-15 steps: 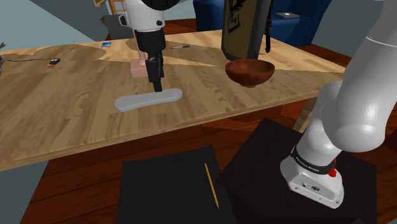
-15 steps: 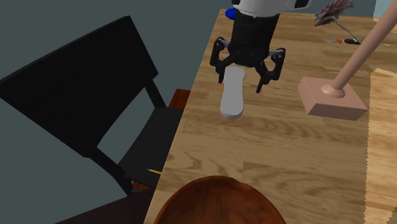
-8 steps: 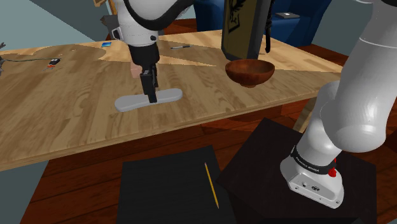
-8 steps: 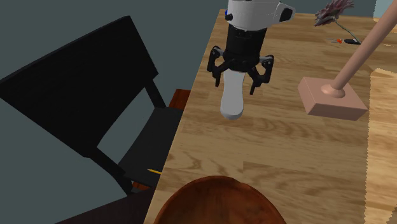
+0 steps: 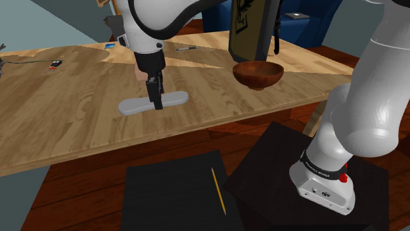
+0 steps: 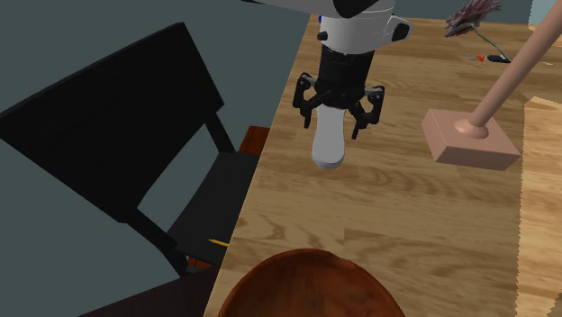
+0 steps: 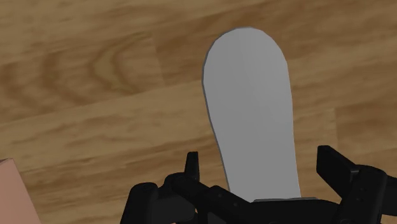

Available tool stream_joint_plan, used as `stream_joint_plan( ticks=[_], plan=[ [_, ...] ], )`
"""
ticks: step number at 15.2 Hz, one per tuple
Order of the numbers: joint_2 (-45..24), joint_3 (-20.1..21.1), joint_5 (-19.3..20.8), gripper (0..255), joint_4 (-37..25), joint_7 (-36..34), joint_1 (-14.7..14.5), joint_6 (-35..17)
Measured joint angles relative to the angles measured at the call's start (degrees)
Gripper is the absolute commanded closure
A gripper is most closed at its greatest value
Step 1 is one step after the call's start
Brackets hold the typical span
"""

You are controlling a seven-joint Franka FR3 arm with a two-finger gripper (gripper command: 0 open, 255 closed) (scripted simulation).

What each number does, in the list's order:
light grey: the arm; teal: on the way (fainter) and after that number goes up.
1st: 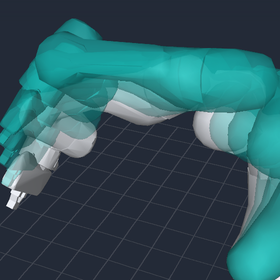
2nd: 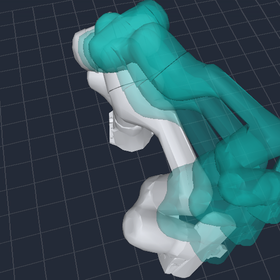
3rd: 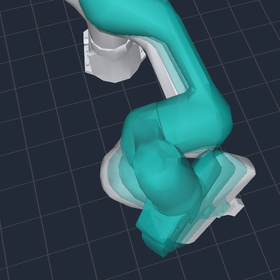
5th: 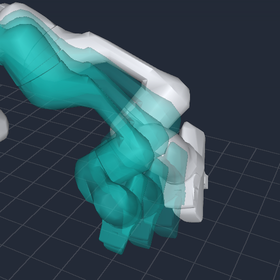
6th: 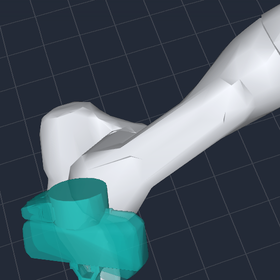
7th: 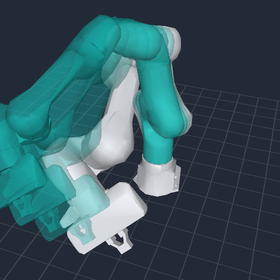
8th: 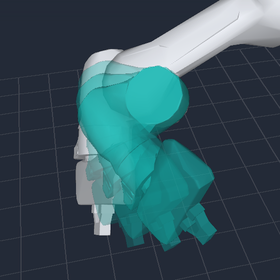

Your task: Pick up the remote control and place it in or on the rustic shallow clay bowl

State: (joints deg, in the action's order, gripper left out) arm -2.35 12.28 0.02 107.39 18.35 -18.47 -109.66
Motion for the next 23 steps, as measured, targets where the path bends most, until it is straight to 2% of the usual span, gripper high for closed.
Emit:
stream_joint_plan(
  ticks=[1, 2, 13, 23],
  plan=[
    [0.00, 0.00, 0.00, 0, 0.00, 0.00, 0.00, 0.00],
    [0.00, 0.00, 0.00, 255, 0.00, 0.00, 0.00, 0.00],
    [0.02, 0.01, 0.00, 255, -0.31, -0.02, -0.01, 0.34],
    [0.64, 0.05, -0.14, 255, -6.91, -0.07, -0.04, 7.54]
  ],
)
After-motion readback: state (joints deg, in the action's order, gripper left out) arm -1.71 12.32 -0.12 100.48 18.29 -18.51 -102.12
